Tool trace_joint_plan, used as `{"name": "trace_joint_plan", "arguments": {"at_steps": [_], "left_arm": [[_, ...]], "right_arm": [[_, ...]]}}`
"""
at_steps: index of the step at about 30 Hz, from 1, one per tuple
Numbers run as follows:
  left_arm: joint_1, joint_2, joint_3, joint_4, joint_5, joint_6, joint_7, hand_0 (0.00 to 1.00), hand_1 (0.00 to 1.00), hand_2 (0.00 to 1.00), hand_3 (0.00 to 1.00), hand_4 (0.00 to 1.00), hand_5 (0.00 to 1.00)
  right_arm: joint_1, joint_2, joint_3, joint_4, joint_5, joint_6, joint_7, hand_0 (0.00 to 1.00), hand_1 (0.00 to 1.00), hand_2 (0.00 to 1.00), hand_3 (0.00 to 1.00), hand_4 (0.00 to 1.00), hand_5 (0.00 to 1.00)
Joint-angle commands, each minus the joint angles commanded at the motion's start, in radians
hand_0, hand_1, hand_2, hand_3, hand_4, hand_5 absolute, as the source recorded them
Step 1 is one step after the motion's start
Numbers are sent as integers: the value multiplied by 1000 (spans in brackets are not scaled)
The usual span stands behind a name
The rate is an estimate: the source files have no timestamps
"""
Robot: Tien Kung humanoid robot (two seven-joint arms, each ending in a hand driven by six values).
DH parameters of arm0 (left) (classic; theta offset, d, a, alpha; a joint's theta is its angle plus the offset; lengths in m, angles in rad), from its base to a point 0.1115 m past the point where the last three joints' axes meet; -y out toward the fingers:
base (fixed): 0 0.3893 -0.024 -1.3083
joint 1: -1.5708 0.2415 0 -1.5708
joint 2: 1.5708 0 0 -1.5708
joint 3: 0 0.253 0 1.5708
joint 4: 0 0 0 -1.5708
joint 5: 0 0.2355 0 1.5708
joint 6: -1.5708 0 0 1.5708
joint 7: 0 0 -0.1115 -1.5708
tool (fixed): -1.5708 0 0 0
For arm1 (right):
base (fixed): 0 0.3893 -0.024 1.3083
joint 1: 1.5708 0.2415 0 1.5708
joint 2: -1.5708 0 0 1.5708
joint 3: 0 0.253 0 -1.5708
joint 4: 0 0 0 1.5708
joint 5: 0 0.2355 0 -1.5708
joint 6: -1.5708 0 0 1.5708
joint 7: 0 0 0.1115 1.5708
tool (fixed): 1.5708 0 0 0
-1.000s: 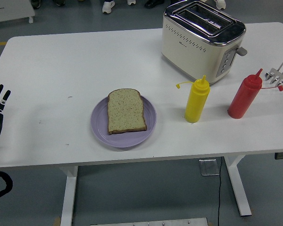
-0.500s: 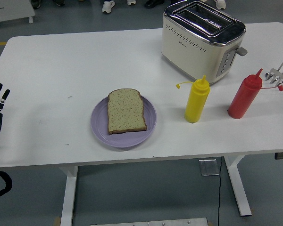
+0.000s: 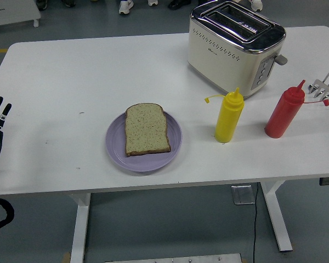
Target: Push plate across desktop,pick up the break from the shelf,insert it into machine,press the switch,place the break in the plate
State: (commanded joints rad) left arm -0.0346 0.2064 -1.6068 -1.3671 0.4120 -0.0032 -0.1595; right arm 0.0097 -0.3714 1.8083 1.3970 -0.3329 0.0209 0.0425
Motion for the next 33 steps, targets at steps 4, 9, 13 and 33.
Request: {"name": "trace_joint_plan", "arguments": {"at_steps": [4, 9, 13, 33], "left_arm": [[0, 1, -1, 0, 0, 0, 0, 813, 859, 919, 850, 642, 998], [-1, 1, 0, 0, 0, 0, 0, 813, 859, 919, 850, 643, 998], [-1, 1, 0, 0, 0, 0, 0, 813, 859, 919, 850, 643, 998], [2, 2, 1, 1, 0, 0, -1, 813, 859, 920, 850, 644, 998]], "right_arm": [[1, -1, 2, 0, 2, 0, 0, 842, 794, 809, 796, 487, 580], [0, -2, 2, 1, 5, 1, 0, 841, 794, 808, 796, 488, 581], [0, -3, 3, 2, 6, 1, -1, 841, 794, 808, 796, 488, 580], [-5, -6, 7, 1, 11, 3, -3, 840, 795, 807, 795, 489, 578]]}}
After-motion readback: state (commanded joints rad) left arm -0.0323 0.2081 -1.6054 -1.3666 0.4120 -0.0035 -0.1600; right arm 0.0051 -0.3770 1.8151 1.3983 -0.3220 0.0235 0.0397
